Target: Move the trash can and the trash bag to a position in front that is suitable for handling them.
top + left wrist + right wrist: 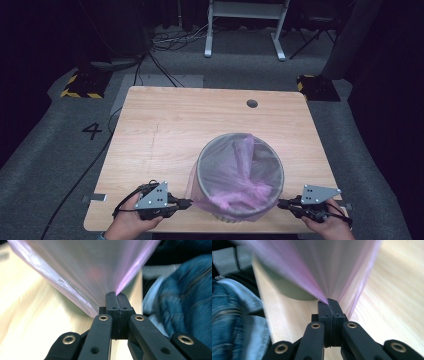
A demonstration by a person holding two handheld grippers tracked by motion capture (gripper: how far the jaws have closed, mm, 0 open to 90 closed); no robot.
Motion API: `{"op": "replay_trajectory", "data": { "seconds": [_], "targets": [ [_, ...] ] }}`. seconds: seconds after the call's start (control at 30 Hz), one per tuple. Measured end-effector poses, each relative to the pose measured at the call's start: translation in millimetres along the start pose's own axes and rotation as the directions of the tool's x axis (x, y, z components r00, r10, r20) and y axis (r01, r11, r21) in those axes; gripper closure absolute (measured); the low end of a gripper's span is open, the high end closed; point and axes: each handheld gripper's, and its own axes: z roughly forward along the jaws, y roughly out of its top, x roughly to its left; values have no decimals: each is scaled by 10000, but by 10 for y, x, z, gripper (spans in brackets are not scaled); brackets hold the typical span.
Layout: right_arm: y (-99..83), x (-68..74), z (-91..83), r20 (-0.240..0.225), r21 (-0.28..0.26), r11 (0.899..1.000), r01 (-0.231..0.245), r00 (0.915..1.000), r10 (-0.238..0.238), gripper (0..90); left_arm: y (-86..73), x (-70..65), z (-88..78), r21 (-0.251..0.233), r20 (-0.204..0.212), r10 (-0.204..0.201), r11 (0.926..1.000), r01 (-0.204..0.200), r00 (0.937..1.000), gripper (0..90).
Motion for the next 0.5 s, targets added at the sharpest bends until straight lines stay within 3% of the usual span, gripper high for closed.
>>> {"op": "replay_trajectory", "data": {
  "seconds": [0.07,0.17,0.23,0.3,0.37,0.43,0.5],
  "targets": [
    [-81,-60,43,-217,-110,9990,-435,9988,432,900,-113,82,6,196,-266,-299,9993,304,9992,900],
    [-155,-113,38,-115,-17,9978,-669,9977,669,900,-258,175,22,584,-657,-709,9955,747,9953,900],
    [-188,-124,36,-229,1,9970,-770,9968,770,900,-322,195,74,947,-641,-835,9915,894,9944,900],
    [-211,-120,51,-193,183,9972,-724,9972,727,900,-345,184,141,1586,-646,-672,9844,767,9956,900],
    [-232,-114,59,-233,460,9963,-723,9970,735,900,-357,159,180,1896,-224,-736,9789,765,9970,892],
    [-245,-104,35,-400,566,9962,-663,9968,686,853,-347,130,160,1962,-333,-721,9775,772,9968,794],
    [-240,-94,-26,-644,468,9965,-692,9953,721,659,-302,103,97,1333,-533,-914,9862,978,9944,603]
  ]
}}
